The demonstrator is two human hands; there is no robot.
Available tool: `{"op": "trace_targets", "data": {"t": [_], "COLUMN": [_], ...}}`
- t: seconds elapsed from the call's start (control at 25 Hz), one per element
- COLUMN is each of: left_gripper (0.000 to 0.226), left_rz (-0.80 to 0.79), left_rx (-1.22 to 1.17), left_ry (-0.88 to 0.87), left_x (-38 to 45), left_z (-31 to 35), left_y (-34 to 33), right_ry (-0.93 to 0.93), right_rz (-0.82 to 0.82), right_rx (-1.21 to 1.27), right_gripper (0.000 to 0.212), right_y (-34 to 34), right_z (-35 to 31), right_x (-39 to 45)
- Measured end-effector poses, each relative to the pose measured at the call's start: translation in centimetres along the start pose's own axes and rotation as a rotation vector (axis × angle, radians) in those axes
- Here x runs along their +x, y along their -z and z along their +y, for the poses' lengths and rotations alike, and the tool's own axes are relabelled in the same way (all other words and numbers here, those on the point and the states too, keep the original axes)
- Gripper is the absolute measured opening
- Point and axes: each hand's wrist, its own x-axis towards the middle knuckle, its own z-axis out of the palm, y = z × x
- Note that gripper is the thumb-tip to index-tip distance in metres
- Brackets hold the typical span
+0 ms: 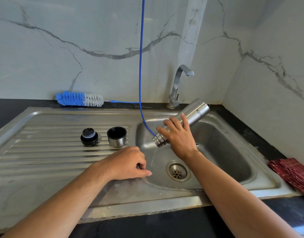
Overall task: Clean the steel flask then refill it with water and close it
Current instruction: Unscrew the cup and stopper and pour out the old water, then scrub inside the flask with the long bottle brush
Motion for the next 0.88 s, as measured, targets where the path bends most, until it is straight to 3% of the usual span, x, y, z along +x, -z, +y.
{"op": "trace_targets", "data": {"t": [0.68,0.88], "left_gripper": [0.041,0.042], "left_rz": [0.008,0.024], "left_rx": [0.015,0.014], "left_ry": [-0.013,-0.015], "left_x": [0.2,0.1], "left_z": [-0.2,-0.1], "left_y": [-0.1,-0.1], "right_ry": [0.026,-0.047], "right_rz": [-0.066,-0.094], "right_rx": [-0.004,0.073], "right_gripper": [0.067,0.068], "right_y": [-0.1,0.2], "right_z": [-0.9,-1.2], "right_x": [-0.1,0.0]}}
